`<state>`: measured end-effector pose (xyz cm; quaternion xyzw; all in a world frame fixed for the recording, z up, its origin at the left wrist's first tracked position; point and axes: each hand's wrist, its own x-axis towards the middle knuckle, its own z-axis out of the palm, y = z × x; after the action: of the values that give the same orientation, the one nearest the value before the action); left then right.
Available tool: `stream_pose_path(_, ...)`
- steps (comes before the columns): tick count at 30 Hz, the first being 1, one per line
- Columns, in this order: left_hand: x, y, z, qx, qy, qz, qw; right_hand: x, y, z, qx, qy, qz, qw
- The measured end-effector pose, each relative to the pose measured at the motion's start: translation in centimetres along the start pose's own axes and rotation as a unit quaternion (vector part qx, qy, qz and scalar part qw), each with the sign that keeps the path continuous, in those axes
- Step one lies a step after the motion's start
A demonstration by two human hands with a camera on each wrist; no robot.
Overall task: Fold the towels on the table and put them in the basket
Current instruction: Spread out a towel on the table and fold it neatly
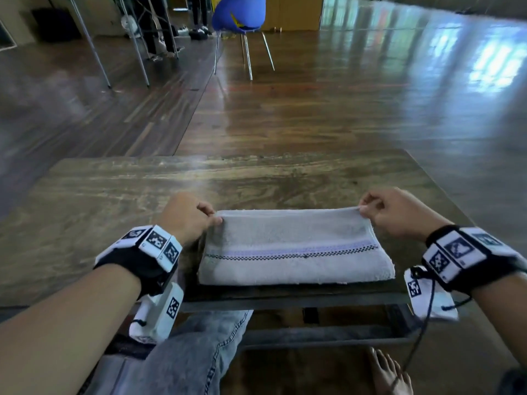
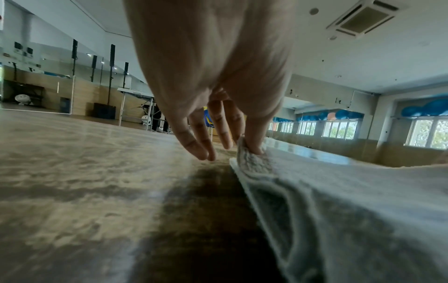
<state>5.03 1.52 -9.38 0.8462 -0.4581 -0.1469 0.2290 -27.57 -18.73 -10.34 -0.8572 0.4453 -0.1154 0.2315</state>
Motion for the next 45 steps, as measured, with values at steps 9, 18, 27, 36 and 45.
stream_pose_path(9,1.6,-1.2,0.7,0.032,-0.031,0.086,0.995,3.4,-0.7,0.8,-0.091,-0.099,0.014,0.991)
stream_pose_path(18,2.7,-0.6,-0.3,0.063,-0.062,0.082,0.993,2.5,0.1,0.9,-0.090,-0.065,0.024,0.994)
stream_pose_path(27,1.6,1.4,-2.1,0.055,-0.004,0.127,0.990,1.3,-1.9,-1.3,-0.050,0.014,-0.016,0.999)
stream_pose_path(36,-2.6,3.4,-6.1,-0.053,0.219,0.226,0.948,-2.5,-2.6,-5.7,0.103,0.301,-0.167,0.933)
stream_pose_path(45,-3.2,0.6,0.8,0.002,0.023,-0.019,1.000,-3.6,2.0,-1.3,-0.026,0.027,-0.002,0.999)
